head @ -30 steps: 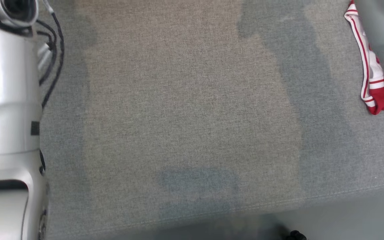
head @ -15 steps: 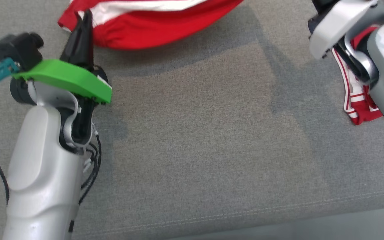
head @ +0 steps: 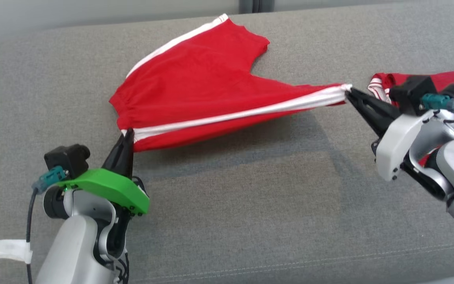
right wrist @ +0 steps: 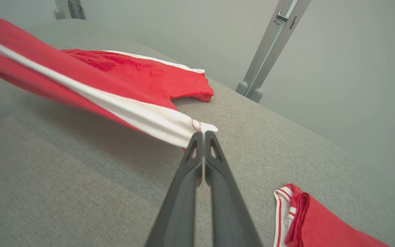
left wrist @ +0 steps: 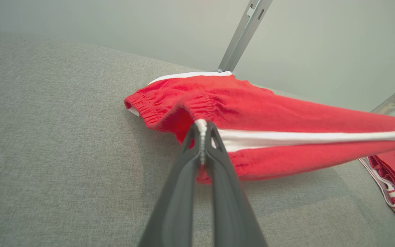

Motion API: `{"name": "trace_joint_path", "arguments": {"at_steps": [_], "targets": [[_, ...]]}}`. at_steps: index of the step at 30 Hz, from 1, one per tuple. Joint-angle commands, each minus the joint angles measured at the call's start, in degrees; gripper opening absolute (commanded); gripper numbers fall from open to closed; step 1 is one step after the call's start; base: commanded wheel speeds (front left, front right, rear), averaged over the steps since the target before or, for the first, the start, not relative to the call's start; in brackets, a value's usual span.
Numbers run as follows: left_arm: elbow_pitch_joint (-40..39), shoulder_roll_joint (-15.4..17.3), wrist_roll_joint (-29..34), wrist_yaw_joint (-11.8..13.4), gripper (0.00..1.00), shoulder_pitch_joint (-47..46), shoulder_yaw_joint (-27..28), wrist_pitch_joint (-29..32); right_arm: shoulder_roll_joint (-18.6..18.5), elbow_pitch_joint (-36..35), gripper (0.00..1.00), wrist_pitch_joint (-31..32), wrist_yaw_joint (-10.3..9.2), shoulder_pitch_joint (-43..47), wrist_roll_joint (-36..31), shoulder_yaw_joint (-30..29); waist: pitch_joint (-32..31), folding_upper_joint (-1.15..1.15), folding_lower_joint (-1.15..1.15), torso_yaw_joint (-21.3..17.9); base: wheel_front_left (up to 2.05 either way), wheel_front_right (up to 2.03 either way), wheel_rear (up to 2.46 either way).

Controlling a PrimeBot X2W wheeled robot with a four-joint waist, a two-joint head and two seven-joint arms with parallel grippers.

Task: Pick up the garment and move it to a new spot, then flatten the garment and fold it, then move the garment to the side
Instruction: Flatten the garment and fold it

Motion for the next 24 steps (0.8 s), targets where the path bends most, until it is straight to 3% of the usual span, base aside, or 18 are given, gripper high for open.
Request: {"name": "trace_joint_path", "arguments": {"at_steps": [1,8,19,24], "targets": [[-0.5,0.4,0.1,0.6,0.0,2.2,0.0,-0.3,-1.0,-1.1,0.0,1.5,-0.11,2.3,1.1,0.0,-3.2,0.0,0.0,0.5,0.0,0.0,0.0],[-3.6,-0.5,2.1,3.0,0.0,10.8,-2.0,-2.7,-3.6,-6.6,0.0,8.1,-0.11,11.9,3.1,-1.7,-6.3,0.0,0.0,0.4,0.0,0.0,0.0],[-12.4,0.9,0.6,6.9,0.0,21.5,-1.8,0.5,-3.2,-16.2,0.0,15.5,-0.12,27.4,1.9,-13.1,-8.6,0.0,0.0,1.0,0.0,0.0,0.0],[-15.6,0.8,0.1,7.5,0.0,21.3,-2.0,1.9,-1.7,-19.8,0.0,17.8,-0.12,27.3,-1.1,-15.7,-7.7,0.0,0.0,2.0,0.0,0.0,0.0]]}}
